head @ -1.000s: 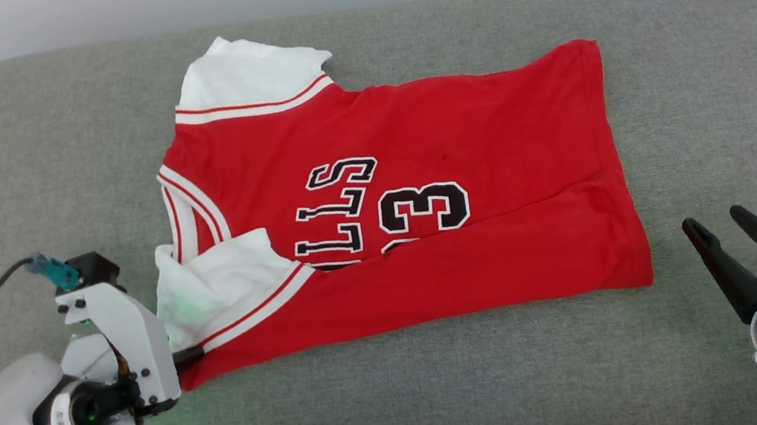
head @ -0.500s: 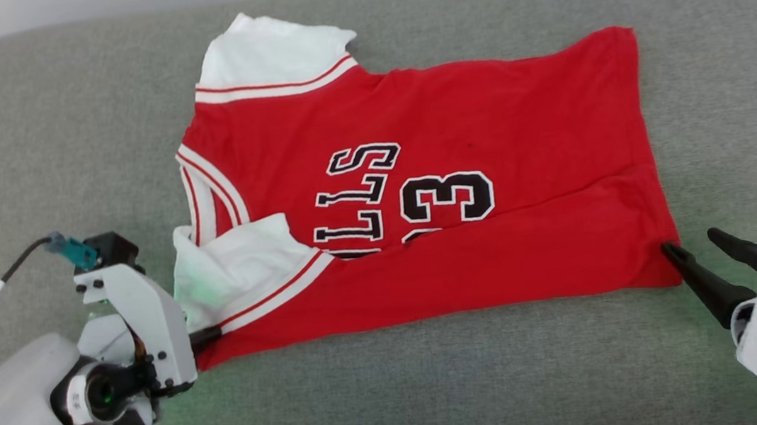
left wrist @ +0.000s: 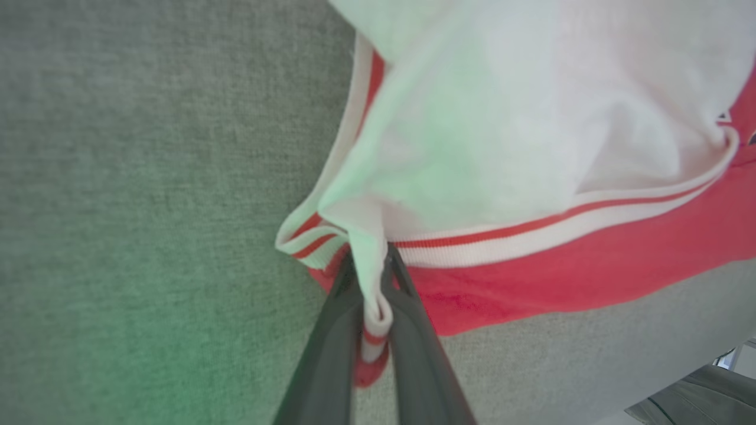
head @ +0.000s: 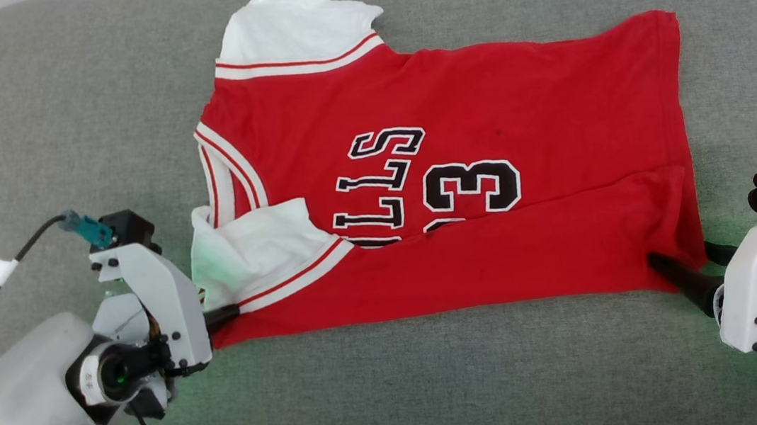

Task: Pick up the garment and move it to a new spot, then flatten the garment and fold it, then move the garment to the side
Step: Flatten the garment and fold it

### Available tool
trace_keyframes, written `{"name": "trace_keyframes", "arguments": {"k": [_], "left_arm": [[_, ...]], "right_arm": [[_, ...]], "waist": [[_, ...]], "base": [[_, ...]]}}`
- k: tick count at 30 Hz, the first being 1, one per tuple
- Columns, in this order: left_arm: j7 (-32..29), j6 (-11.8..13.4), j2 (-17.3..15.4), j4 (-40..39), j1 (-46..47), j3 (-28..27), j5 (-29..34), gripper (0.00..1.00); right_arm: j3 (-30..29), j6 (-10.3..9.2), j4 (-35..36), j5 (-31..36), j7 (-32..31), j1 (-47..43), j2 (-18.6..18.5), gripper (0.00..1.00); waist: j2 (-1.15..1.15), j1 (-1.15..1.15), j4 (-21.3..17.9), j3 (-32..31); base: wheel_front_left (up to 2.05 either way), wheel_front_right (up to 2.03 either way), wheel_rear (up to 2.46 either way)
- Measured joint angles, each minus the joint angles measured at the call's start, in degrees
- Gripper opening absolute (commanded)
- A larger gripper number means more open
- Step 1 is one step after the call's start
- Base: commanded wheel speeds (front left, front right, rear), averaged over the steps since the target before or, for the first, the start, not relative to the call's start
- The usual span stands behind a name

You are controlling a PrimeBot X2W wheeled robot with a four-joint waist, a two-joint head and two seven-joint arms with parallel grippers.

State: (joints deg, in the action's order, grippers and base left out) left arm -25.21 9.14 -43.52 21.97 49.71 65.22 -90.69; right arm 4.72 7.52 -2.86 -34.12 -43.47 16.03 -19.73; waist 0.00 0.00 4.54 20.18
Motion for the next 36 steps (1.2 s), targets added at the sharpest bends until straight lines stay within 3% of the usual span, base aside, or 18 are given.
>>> {"name": "trace_keyframes", "arguments": {"k": [1,20,36], "left_arm": [[-0.01,-0.07,0.18,0.22,0.06,-0.03,-0.01,0.00],[-0.82,0.05,0.21,0.68,-0.44,-0.38,-0.92,0.00],[-5.09,5.67,-4.05,-8.66,-5.26,1.91,-2.64,0.00]], "right_arm": [[0.05,0.01,-0.34,-0.02,-0.40,0.24,-0.11,0.00],[-0.77,0.01,0.88,-2.66,-5.31,-0.63,-2.37,0.00],[-3.18,0.00,7.02,-4.26,-11.59,-10.76,-4.22,0.00]], "waist": [[0.00,0.00,0.10,0.09],[0.00,0.00,0.79,-2.29],[0.00,0.00,1.96,-6.74]], "base": [[0.00,0.00,0.00],[0.00,0.00,0.00],[0.00,0.00,0.00]]}}
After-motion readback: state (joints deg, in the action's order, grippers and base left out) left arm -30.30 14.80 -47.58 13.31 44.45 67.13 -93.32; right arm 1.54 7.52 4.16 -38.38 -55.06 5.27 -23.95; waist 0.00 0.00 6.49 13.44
